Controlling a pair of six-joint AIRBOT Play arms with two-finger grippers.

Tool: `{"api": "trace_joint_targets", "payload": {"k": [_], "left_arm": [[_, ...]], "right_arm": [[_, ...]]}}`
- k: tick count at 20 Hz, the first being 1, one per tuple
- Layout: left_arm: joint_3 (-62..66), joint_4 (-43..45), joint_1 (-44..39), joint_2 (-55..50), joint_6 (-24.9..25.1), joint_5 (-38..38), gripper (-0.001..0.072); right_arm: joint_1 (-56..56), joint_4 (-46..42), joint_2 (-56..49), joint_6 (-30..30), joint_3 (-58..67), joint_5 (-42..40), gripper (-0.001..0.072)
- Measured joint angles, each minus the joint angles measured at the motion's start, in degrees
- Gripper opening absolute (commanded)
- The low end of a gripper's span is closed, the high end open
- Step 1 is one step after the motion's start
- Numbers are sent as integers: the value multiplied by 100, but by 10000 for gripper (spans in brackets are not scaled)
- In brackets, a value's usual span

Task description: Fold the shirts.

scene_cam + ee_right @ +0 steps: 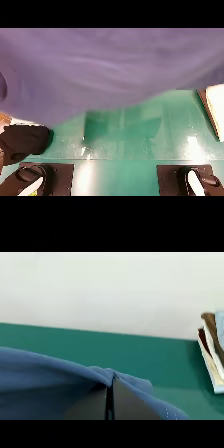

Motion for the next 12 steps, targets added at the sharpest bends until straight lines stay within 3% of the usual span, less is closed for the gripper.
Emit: {"api": "trace_joint_targets", "payload": {"k": [5, 12], "left_arm": [[-1469, 214, 0, -293, 9, -177, 24], [-3322, 468, 612, -2015, -297, 1338, 24]], "right_arm": [[164, -236, -1023, 603, -4, 1132, 15], [1165, -787, -3480, 1266, -7, 1032, 17]]}}
